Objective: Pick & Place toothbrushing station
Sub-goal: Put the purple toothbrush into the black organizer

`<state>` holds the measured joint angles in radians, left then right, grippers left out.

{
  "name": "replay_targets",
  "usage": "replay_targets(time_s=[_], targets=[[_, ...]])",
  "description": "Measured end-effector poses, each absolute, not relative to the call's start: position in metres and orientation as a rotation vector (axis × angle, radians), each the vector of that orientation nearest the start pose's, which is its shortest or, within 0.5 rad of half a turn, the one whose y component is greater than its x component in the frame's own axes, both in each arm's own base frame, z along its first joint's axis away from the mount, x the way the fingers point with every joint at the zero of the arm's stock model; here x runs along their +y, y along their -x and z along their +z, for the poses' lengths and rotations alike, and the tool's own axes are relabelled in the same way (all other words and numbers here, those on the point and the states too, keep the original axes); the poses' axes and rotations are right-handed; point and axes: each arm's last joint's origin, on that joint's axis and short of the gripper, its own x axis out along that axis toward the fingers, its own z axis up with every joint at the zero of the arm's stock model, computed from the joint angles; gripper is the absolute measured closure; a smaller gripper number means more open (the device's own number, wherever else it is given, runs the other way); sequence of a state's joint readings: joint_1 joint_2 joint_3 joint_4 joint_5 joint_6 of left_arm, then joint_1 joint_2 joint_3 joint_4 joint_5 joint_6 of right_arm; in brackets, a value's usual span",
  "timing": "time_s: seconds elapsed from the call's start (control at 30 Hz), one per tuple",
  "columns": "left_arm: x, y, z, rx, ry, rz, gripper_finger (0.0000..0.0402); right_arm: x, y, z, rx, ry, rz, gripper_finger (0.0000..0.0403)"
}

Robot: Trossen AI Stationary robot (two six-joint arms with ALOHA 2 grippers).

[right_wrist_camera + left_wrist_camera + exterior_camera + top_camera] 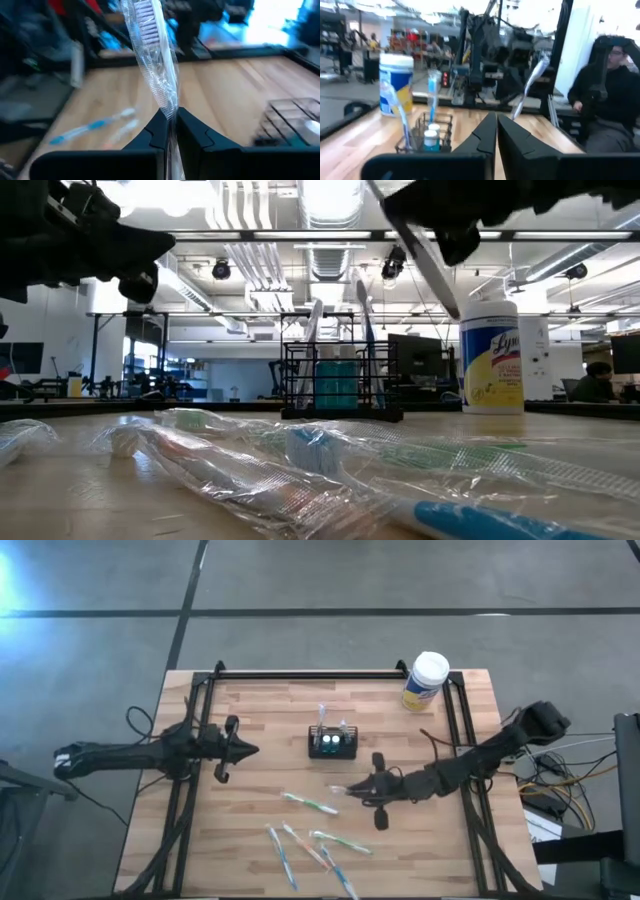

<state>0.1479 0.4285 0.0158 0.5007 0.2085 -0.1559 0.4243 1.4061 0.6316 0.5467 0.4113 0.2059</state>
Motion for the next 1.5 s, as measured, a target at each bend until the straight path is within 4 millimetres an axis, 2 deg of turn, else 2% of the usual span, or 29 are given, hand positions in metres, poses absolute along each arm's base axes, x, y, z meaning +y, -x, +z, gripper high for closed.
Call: replay_targets(time_s=[0.17,0.4,0.53,0.63,0.8,1.07,1.33,1.5], targets=[[0.009,-0.134,0.193,-0.063,0.118,-0.1,0.033,0.097,-0.272,0.215,0.085,-0.11,0.101,0.0385],[0.006,-0.156,0.216,-0.047,0.067,-0.14,0.0225,0.086,-0.284,0.218,0.078,-0.089,0.099,0.0385],[0.005,-0.17,0.23,-0.077,0.011,-0.18,0.0196,0.081,-0.292,0.221,0.074,-0.08,0.138,0.0385],[0.003,-0.181,0.237,-0.095,-0.01,-0.229,0.0194,0.074,-0.299,0.225,0.063,-0.087,0.176,0.0385],[0.001,-0.201,0.249,-0.104,-0.017,-0.269,0.0197,0.065,-0.309,0.225,0.063,-0.075,0.141,0.0385],[-0.007,-0.237,0.247,-0.097,-0.034,-0.315,0.0197,0.058,-0.321,0.224,0.061,-0.071,0.147,0.0385],[-0.01,-0.265,0.245,-0.085,-0.015,-0.327,0.0197,0.056,-0.323,0.23,0.041,-0.045,0.151,0.0385],[-0.013,-0.283,0.253,-0.095,0.015,-0.403,0.0197,0.052,-0.326,0.23,0.042,-0.044,0.138,0.0385]])
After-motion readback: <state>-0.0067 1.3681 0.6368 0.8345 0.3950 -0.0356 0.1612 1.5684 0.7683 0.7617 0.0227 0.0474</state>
